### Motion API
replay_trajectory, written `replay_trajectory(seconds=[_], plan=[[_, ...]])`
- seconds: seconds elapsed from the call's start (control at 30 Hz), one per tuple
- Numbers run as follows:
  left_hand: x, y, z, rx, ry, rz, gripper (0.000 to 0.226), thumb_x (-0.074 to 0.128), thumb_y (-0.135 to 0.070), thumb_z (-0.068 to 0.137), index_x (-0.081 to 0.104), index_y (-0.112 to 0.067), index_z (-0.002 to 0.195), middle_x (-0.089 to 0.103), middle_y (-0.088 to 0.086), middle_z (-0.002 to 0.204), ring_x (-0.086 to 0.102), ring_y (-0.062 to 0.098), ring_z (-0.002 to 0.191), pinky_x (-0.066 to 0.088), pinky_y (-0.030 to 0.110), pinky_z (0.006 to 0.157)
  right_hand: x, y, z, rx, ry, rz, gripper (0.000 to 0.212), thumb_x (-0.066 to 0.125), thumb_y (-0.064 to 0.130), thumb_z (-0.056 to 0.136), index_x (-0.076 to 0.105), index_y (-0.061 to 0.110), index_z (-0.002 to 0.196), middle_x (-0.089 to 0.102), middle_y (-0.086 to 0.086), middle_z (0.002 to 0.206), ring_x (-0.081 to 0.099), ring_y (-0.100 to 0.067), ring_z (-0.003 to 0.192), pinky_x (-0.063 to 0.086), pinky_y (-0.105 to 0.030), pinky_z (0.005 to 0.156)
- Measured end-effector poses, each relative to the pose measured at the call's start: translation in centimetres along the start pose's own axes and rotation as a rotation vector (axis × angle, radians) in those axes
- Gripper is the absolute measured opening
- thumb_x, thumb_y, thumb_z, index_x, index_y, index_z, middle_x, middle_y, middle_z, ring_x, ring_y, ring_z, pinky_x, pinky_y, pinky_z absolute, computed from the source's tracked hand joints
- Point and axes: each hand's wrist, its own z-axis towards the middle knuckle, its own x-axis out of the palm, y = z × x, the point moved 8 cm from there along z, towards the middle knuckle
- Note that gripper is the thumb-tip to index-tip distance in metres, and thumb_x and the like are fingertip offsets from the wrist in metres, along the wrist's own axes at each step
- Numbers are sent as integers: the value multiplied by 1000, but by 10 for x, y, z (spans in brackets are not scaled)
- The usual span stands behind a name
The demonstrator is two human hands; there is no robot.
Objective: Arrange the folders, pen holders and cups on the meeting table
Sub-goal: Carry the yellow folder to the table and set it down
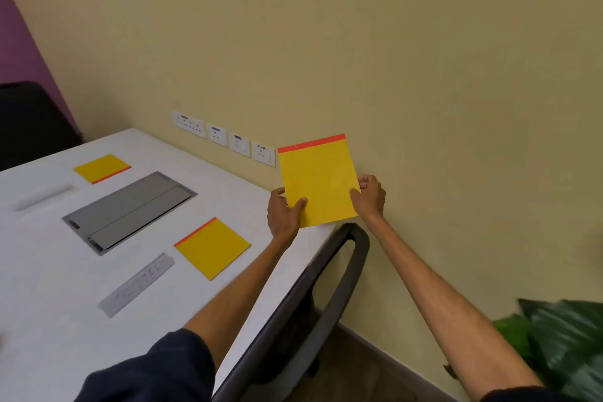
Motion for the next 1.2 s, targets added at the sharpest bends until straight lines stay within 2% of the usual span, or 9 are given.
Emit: replay_trajectory(seconds=[0.17,0.4,0.63,0.9,1.2], plan=[[6,17,60,-77,-116,-7,59,74,-37,84,49,-10,130,59,10,124,56,26,111,49,41,89,59,15,65,-97,124,-106,32,63,6,90,56,4,121,66,-11,118,61,-29,108,48,-38,91],[-19,46,125,-119,-232,38,54,70,-30,88,52,-4,133,59,14,127,58,31,112,50,48,95,153,26,113,-154,316,-149,38,68,11,87,56,3,122,65,-14,119,62,-29,108,48,-37,89],[-42,86,154,-142,-260,67,44,64,-16,92,52,2,131,60,20,123,59,34,108,52,50,92,241,32,126,-174,554,-159,73,86,18,72,46,3,131,56,-14,131,54,-30,121,47,-40,98],[-42,132,170,-217,-267,150,38,63,-5,91,54,3,127,61,22,118,58,33,105,52,44,89,316,-3,140,-145,710,-226,81,86,18,72,42,3,138,50,-15,140,49,-31,129,43,-39,102],[9,191,199,-388,-295,194,31,64,1,88,61,5,119,64,23,111,59,37,101,51,44,87,382,-71,181,-131,864,-398,83,85,21,74,39,1,140,50,-17,140,49,-34,129,43,-39,101]])
